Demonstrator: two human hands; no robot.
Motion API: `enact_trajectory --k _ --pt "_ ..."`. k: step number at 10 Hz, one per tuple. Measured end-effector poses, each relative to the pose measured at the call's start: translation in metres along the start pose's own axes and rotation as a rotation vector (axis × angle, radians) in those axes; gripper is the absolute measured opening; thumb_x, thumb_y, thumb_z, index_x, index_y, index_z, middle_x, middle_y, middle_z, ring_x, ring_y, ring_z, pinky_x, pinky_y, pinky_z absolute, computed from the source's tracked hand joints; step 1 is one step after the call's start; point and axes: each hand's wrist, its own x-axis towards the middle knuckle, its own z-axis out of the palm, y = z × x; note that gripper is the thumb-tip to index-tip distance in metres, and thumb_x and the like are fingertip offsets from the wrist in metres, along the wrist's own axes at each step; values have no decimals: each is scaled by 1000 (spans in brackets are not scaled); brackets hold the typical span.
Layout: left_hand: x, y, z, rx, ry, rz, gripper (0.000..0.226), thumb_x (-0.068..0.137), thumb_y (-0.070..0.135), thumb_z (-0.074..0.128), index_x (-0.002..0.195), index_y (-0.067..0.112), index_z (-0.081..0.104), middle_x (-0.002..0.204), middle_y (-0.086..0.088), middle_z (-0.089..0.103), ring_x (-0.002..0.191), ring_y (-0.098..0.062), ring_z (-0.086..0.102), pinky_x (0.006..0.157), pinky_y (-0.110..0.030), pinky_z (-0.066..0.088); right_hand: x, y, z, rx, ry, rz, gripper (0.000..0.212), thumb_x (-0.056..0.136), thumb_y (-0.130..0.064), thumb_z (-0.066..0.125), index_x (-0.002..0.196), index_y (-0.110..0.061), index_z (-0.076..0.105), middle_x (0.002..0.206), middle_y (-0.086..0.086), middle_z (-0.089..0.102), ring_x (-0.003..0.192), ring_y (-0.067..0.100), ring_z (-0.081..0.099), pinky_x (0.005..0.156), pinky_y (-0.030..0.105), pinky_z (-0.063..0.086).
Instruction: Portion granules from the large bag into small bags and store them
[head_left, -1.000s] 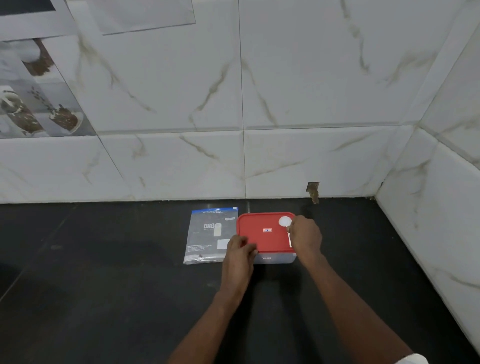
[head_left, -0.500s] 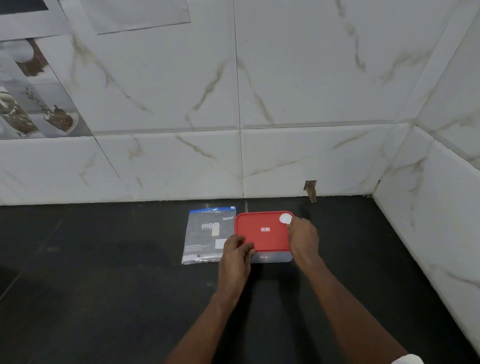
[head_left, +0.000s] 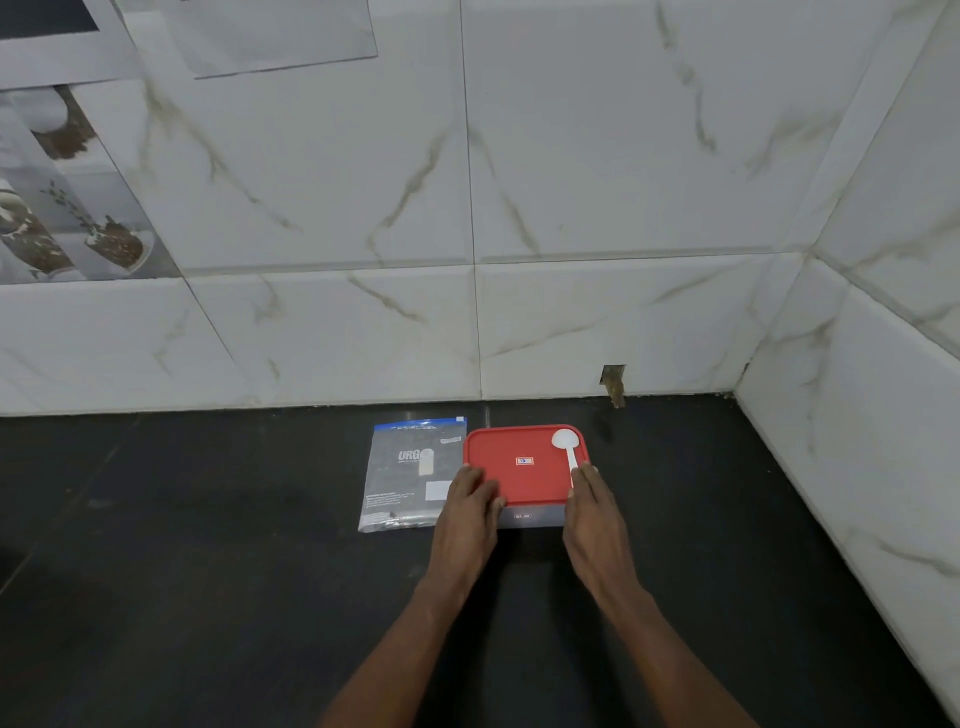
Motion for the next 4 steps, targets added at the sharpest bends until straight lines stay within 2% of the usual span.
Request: enact_trajectory --k 1,2,3,4 --pt "1 0 0 -14 -3 -27 38 102 24 56 135 7 62 150 -6 50 143 -20 43 118 -34 38 4 3 -2 49 -46 36 42 98 -1 49 139 9 44 146 24 44 138 36 41 115 34 26" --pt "0 1 -3 -33 -41 -62 39 102 28 56 136 11 62 151 -1 49 141 -16 45 116 -34 40 3 10 -7 33 -50 -27 43 95 2 51 137 10 45 143 25 49 134 37 46 113 33 29" --pt "3 3 -10 -9 -94 -67 39 101 35 56 134 13 63 148 0 51 136 -16 50 113 -32 43 3 5 -12 -5 -20 -53 40 98 -6 53 137 4 50 140 19 53 130 31 52 110 29 32" --pt "20 22 -41 13 -149 -47 42 102 42 51 131 14 63 142 -4 56 127 -18 55 107 -28 43 21 -13 -39 -8 -55 -49 38 103 -24 33 118 -7 63 118 9 65 108 20 61 104 29 44"
